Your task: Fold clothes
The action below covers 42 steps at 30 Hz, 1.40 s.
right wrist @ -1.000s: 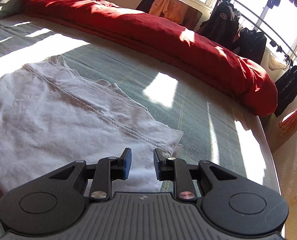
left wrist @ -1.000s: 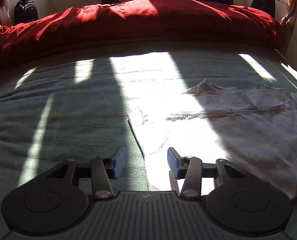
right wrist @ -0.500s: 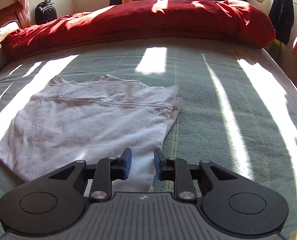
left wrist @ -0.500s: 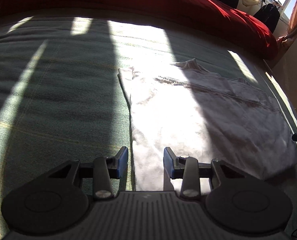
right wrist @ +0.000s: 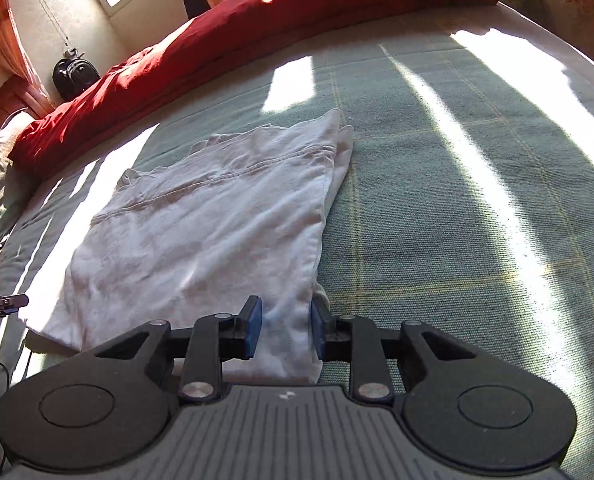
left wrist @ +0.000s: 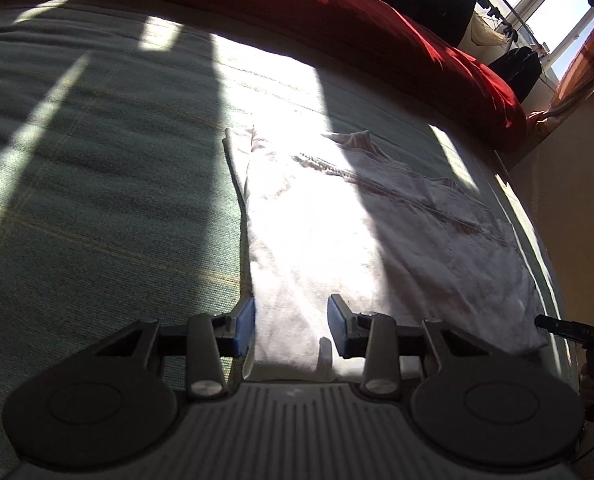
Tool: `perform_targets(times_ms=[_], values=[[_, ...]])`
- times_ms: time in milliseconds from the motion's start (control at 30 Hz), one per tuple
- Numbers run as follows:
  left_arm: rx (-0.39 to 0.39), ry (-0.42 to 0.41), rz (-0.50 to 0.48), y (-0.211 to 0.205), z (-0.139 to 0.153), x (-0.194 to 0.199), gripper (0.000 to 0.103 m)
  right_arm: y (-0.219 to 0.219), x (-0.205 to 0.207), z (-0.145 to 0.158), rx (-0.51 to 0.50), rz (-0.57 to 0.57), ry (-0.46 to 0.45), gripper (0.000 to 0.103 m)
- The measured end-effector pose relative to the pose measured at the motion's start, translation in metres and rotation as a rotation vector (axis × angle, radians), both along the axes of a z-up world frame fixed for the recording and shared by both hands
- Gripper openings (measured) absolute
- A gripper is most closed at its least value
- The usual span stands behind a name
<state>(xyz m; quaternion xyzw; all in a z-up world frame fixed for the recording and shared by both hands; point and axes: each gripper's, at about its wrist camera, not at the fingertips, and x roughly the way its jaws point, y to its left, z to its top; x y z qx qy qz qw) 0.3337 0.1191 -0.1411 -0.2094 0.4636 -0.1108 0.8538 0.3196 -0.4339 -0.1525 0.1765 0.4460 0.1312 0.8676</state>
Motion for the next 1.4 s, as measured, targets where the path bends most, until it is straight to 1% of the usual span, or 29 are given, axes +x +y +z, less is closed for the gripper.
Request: perform_targets(times_ms=[133, 167, 200, 267, 300, 333, 367, 400, 467, 533, 600, 700, 733, 767, 833, 900, 967, 1000, 1067, 1133, 1167, 1233, 1300, 1400], values=[[-0.049, 0.003, -0.020, 0.000, -0.003, -0.011, 0.036, -0.015, -0.001, -0.006, 0.126, -0.056, 0.027, 0.032], [-0.055, 0.005, -0.028, -0.001, -0.005, -0.014, 0.033, -0.017, -0.002, -0.008, 0.140, -0.059, 0.029, 0.032], [-0.047, 0.008, -0.030, -0.002, -0.006, -0.017, 0.023, -0.018, -0.004, -0.009, 0.152, -0.062, 0.031, 0.032], [-0.031, 0.015, -0.014, -0.002, -0.008, -0.018, 0.007, -0.020, -0.005, -0.012, 0.172, -0.067, 0.029, 0.032], [-0.037, 0.013, -0.004, -0.001, -0.007, -0.018, 0.006, -0.020, -0.005, -0.012, 0.180, -0.068, 0.026, 0.031], [-0.042, 0.010, 0.004, -0.001, -0.006, -0.018, 0.005, -0.020, -0.005, -0.012, 0.188, -0.069, 0.023, 0.029], [-0.042, 0.004, 0.007, -0.001, -0.003, -0.018, 0.004, -0.018, -0.004, -0.011, 0.178, -0.066, 0.023, 0.016], [-0.038, -0.005, 0.007, -0.001, 0.000, -0.019, 0.003, -0.016, -0.003, -0.010, 0.165, -0.063, 0.024, 0.009], [-0.028, -0.023, 0.005, -0.001, 0.009, -0.023, 0.002, -0.014, -0.003, -0.006, 0.143, -0.053, 0.023, 0.008], [-0.016, -0.033, -0.003, 0.001, 0.018, -0.029, 0.002, -0.015, -0.004, 0.000, 0.127, -0.046, 0.019, 0.005], [-0.012, -0.033, -0.008, 0.004, 0.020, -0.034, 0.002, -0.018, -0.006, 0.004, 0.108, -0.043, 0.019, 0.003], [0.011, 0.002, 0.000, 0.005, 0.012, -0.032, 0.004, -0.023, -0.008, -0.001, 0.087, -0.050, 0.044, 0.003], [0.019, 0.017, 0.007, 0.006, 0.008, -0.030, 0.005, -0.024, -0.009, -0.003, 0.086, -0.052, 0.052, 0.003], [0.026, 0.034, 0.016, 0.008, 0.004, -0.028, 0.012, -0.024, -0.009, -0.005, 0.079, -0.055, 0.060, 0.003], [0.048, 0.046, 0.035, 0.011, 0.002, -0.027, 0.014, -0.022, -0.009, -0.006, 0.064, -0.057, 0.073, 0.003], [0.081, 0.037, 0.035, 0.013, 0.010, -0.030, 0.021, -0.019, -0.011, 0.001, 0.022, -0.042, 0.064, 0.004], [0.133, 0.010, 0.029, 0.013, 0.024, -0.032, 0.021, -0.015, -0.014, 0.014, -0.044, -0.025, 0.038, 0.005], [0.162, -0.007, 0.026, 0.014, 0.032, -0.033, 0.022, -0.014, -0.015, 0.021, -0.081, -0.019, 0.022, 0.008], [0.189, -0.056, -0.001, 0.010, 0.049, -0.030, 0.024, -0.008, -0.015, 0.037, -0.125, 0.009, -0.026, 0.009], [0.168, -0.106, -0.034, -0.002, 0.060, -0.016, 0.031, 0.002, -0.011, 0.050, -0.145, 0.051, -0.069, 0.010], [0.153, -0.120, -0.048, -0.011, 0.061, -0.006, 0.036, 0.010, -0.006, 0.053, -0.149, 0.069, -0.080, 0.010], [0.124, -0.148, -0.077, -0.028, 0.061, 0.015, 0.037, 0.028, 0.006, 0.054, -0.158, 0.103, -0.092, 0.010], [0.106, -0.143, -0.096, -0.044, 0.051, 0.039, 0.037, 0.042, 0.018, 0.048, -0.146, 0.117, -0.091, 0.010], [0.131, -0.101, -0.095, -0.060, 0.023, 0.070, 0.036, 0.055, 0.031, 0.033, -0.112, 0.119, -0.075, 0.010]])
